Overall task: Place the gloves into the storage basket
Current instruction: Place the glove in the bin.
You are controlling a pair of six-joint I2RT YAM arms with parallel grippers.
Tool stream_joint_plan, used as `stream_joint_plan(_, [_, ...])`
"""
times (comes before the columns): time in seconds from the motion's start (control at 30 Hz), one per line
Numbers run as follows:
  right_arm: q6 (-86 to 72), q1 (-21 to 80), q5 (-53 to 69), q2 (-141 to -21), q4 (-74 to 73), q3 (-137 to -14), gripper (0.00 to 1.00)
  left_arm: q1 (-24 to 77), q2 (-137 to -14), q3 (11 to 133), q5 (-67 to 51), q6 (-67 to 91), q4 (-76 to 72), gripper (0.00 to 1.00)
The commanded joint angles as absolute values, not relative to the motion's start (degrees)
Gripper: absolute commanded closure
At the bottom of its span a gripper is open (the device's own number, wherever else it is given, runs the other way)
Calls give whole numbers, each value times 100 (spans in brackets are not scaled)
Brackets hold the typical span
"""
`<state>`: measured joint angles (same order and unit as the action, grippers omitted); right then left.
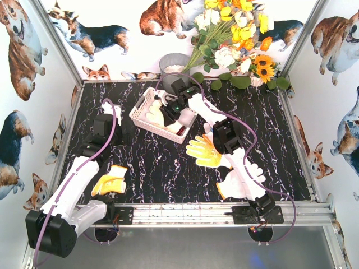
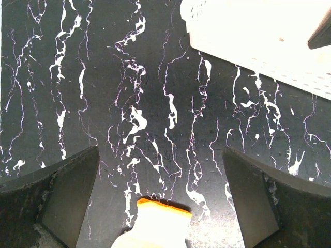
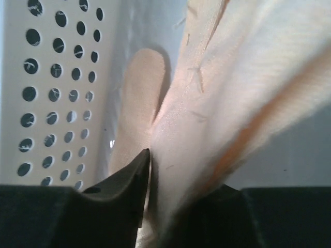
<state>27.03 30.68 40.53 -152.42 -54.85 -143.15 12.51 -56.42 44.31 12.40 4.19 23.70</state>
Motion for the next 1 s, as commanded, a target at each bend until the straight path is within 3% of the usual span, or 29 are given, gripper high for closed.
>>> stream_joint_plan(0.0, [2625, 3067, 3859, -15238, -5083, -14599, 66, 1169, -5659, 4377, 1198, 369, 2250, 0])
stream_joint_plan(0.13, [2588, 3068, 3735, -15156, -5054, -14603, 58, 1169, -5660, 4377, 1196, 370, 2250, 0])
stream_joint_plan(0.4, [2285, 3067, 3252, -15072, -4840, -14514, 56, 1169, -5655, 4377, 1195, 365, 2250, 0])
stream_joint_plan(0.63, [2064, 3102, 2835, -15021, -4027, -14098, 68, 1169, -5677, 4377, 1191, 365, 2259, 0])
stream_joint_plan(0.97, [3141, 3129, 4073, -15047, -4871, -14366, 83, 1169, -5746, 4377, 1112, 344, 2259, 0])
